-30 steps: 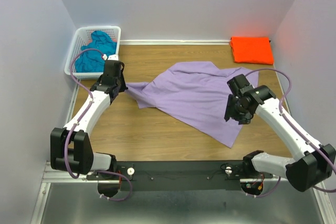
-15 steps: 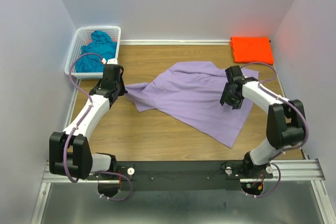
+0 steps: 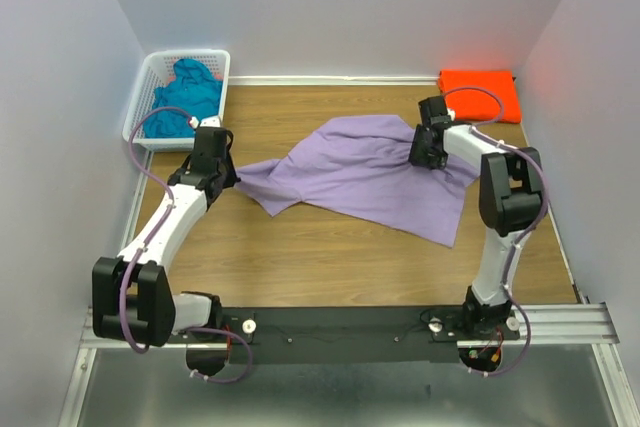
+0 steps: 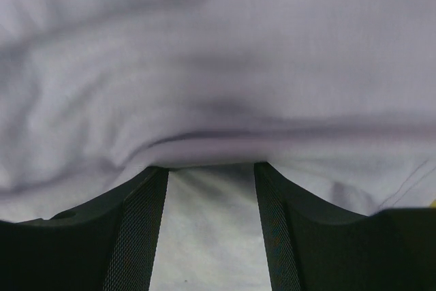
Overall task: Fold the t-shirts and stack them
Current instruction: Flatten the tshirt out
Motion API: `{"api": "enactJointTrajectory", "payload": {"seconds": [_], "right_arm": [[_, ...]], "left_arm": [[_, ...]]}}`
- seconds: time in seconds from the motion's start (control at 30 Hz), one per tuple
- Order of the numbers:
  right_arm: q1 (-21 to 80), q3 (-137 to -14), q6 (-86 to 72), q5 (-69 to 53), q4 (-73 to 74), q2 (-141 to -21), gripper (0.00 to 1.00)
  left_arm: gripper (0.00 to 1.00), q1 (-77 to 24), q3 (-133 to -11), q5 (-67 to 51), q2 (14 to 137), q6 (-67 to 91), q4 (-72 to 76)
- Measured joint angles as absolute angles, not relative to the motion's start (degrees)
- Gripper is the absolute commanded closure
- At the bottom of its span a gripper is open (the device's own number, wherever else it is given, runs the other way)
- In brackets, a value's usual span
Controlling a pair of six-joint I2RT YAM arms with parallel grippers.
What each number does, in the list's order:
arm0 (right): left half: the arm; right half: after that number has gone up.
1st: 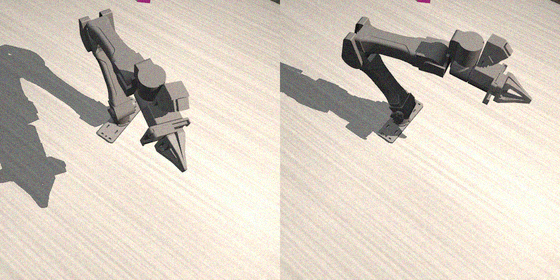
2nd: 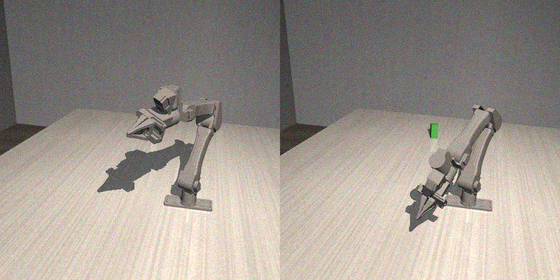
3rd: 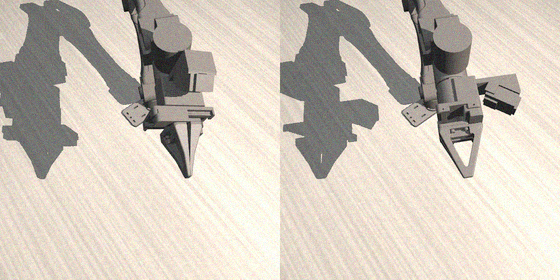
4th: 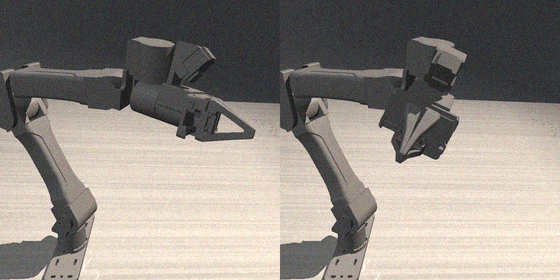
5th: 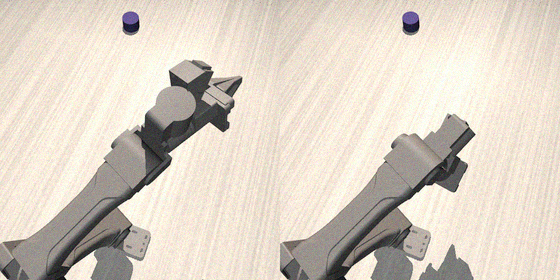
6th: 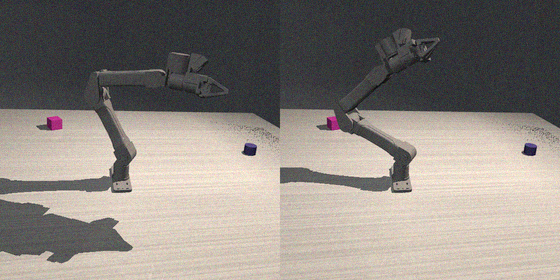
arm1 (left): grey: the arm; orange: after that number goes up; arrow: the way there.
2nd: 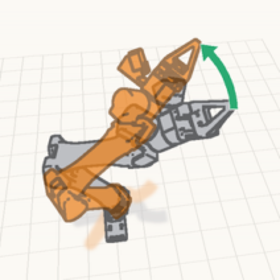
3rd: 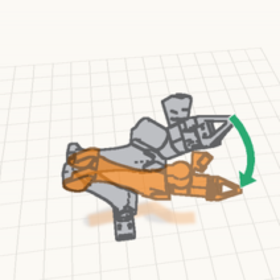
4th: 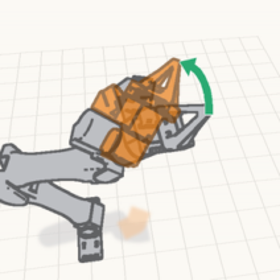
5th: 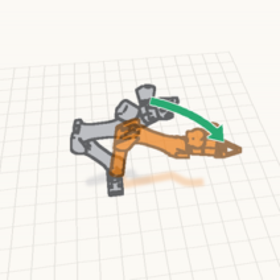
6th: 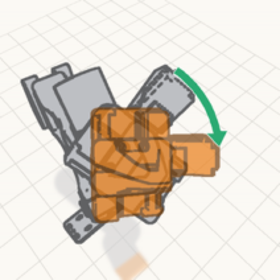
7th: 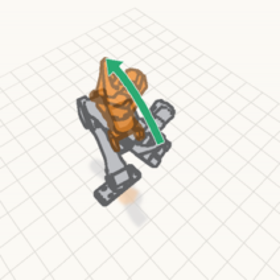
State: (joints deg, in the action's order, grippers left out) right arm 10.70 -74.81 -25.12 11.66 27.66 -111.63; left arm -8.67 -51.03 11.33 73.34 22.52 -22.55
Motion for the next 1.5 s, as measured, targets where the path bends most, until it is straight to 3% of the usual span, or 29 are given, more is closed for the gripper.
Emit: {"api": "enactJointTrajectory", "payload": {"seconds": [0.2,0.3,0.57,0.87,1.5], "right_arm": [[10.7,-88.6,-21.23,12.16,25.04,-121.75,0.37],[10.7,-89.49,-20.91,11.88,24.49,-122.34,0.35],[10.7,-71.33,-24.18,13.74,29.08,-104.88,0.29],[10.11,-53.12,-34.15,15.75,35.24,-82.59,0.45],[10.11,-43.55,-42.11,14.0,36.75,-83.09,0.46]], "left_arm": [[1.0,-8.58,-50.59,11.03,71.31,23.7,-23.44],[1.0,-8.58,-50.43,10.55,70.7,24.16,-23.77],[1.0,-8.58,-50.33,9.04,69.32,24.77,-23.88],[1.0,-8.58,-50.33,7.35,69.28,24.25,-23.49],[1.0,-8.58,-49.67,5.5,68.77,23.35,-22.35]]}}
